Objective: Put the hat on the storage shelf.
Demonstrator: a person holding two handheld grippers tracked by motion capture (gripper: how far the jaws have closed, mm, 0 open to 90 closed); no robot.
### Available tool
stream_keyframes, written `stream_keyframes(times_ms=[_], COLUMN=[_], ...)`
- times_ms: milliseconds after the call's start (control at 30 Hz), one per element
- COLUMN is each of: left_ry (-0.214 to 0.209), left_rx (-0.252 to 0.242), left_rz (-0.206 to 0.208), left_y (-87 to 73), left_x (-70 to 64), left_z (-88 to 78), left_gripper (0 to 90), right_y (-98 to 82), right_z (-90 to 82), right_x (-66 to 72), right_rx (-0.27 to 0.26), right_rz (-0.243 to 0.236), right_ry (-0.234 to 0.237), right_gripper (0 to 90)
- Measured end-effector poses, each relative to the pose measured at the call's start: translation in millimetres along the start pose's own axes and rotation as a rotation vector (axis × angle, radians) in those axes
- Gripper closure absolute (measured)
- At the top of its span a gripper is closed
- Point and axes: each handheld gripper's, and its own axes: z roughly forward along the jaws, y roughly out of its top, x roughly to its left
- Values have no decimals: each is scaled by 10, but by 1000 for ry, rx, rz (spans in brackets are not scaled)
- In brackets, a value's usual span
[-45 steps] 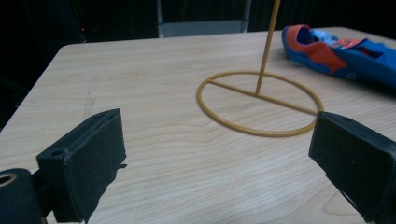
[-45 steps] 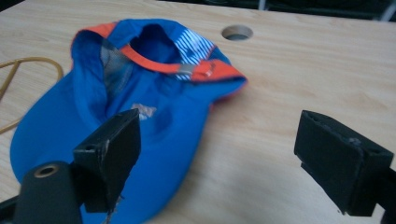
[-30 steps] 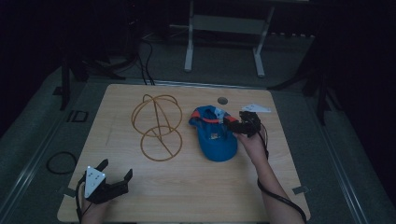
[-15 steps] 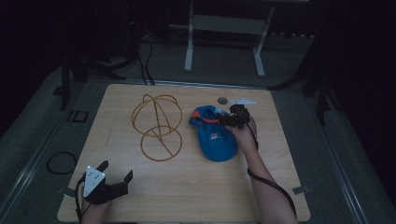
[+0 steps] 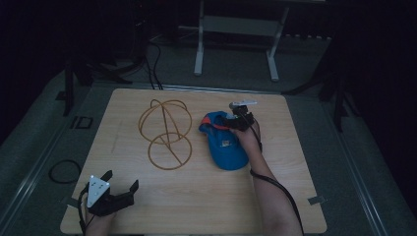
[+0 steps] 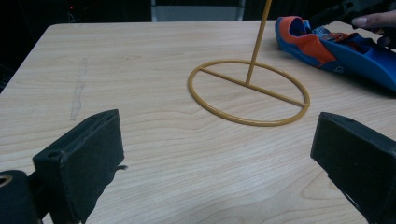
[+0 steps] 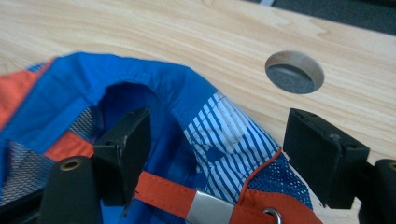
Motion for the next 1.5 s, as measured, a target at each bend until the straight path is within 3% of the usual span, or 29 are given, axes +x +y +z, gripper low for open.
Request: stream_keyframes(times_ms=[133, 167, 233, 333, 533, 767, 833, 967, 1067, 1167, 1300, 1367, 1500], left_ry=[3, 2, 3, 0, 1, -1, 13, 18, 15, 12, 10, 8, 13], left_rx=[-3, -4, -4, -1, 6, 17, 29, 24, 27, 27, 29, 33, 48], left_rz=[-9, -12, -10, -14, -13, -12, 14, 14, 12, 13, 22, 26, 36], left_y=[-1, 1, -1, -2, -3, -3, -2, 10, 9, 10, 9, 8, 1], left_x=[6, 9, 8, 10, 8, 4, -9, -8, 3, -4, -19, -22, -32], left_z=[-4, -9, -11, -7, -3, 2, 6, -10, -18, -17, -11, -8, 12], left_gripper=[29, 29, 29, 29, 29, 29, 30, 30, 31, 30, 30, 30, 31], right_y=[-33, -79, -130, -135, -121, -107, -104, -96, -100, -83, -38, -38, 11], right_z=[76, 138, 201, 201, 172, 148, 144, 133, 88, -8, -187, -187, -511], right_x=[3, -4, 0, -24, 4, 82, 124, 179, 190, 176, 174, 174, 170], right_rx=[37, 68, 101, 107, 110, 118, 120, 132, 119, 77, 25, 25, -54], right_rz=[-27, -26, -41, -8, -42, -92, -116, -148, -149, -129, -139, -139, -138], right_ry=[-37, -44, -34, -14, 16, 53, 47, 29, 16, 37, 33, 33, 31], right_gripper=[233, 233, 226, 241, 427, 725, 768, 818, 828, 832, 833, 833, 835])
